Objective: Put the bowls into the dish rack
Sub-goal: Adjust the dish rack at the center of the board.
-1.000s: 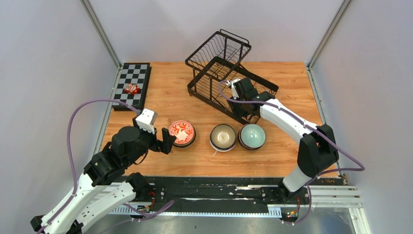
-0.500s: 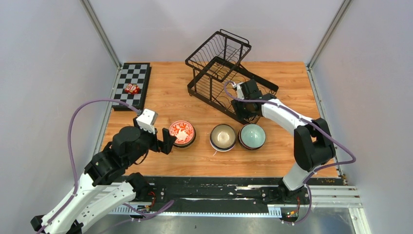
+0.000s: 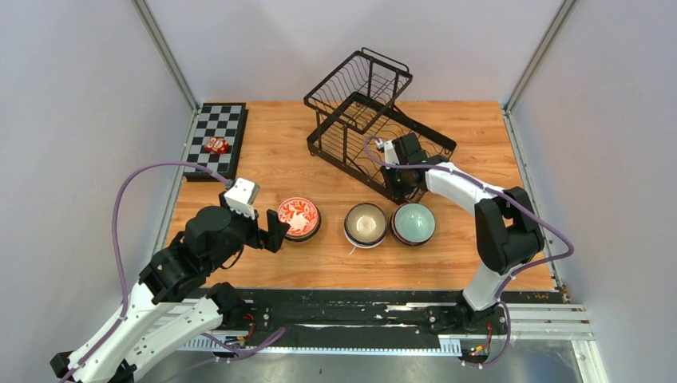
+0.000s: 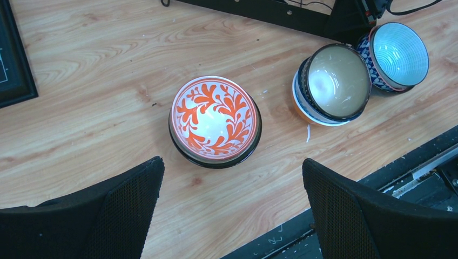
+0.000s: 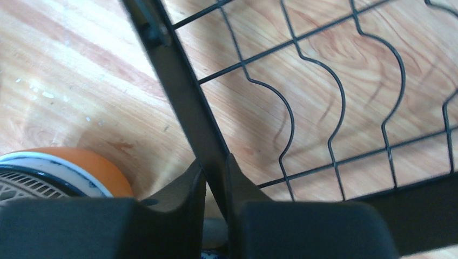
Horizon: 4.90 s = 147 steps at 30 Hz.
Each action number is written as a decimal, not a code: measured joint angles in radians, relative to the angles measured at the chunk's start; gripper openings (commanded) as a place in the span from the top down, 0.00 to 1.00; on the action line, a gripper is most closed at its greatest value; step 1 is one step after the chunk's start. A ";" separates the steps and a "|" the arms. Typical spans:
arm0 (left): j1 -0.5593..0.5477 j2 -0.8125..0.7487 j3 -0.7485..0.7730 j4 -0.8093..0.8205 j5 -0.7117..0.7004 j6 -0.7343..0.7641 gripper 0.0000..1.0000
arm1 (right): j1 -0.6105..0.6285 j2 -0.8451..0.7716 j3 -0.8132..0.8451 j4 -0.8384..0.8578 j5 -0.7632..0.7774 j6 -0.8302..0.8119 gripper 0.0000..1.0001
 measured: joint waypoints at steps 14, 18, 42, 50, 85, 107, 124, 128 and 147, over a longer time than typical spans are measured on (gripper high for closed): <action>0.000 0.000 0.000 0.001 0.000 0.000 0.00 | 0.072 0.075 0.087 0.024 0.016 0.029 0.97; 0.000 0.000 0.000 0.001 0.000 0.000 0.00 | 0.115 0.117 0.143 0.017 0.062 0.098 0.97; 0.000 -0.024 -0.001 0.003 -0.001 0.000 0.00 | 0.330 0.396 0.505 0.019 0.278 0.435 0.96; 0.000 -0.023 -0.002 0.003 -0.008 -0.002 0.00 | 0.355 0.413 0.554 0.070 0.342 0.456 0.66; 0.000 0.002 -0.002 0.002 -0.022 -0.007 0.00 | -0.137 -0.044 0.225 0.016 0.256 0.140 0.35; 0.000 0.005 -0.002 0.002 -0.016 -0.007 0.00 | -0.246 0.362 0.490 -0.047 0.061 0.104 0.45; 0.000 0.011 -0.002 0.002 -0.017 -0.007 0.00 | -0.248 0.403 0.482 -0.046 0.026 0.089 0.97; 0.000 0.011 -0.002 0.002 -0.017 -0.007 0.00 | -0.248 0.357 0.399 0.021 0.033 0.111 0.97; 0.000 0.011 -0.002 0.002 -0.025 -0.008 0.00 | -0.237 0.171 0.101 0.190 0.111 0.260 0.97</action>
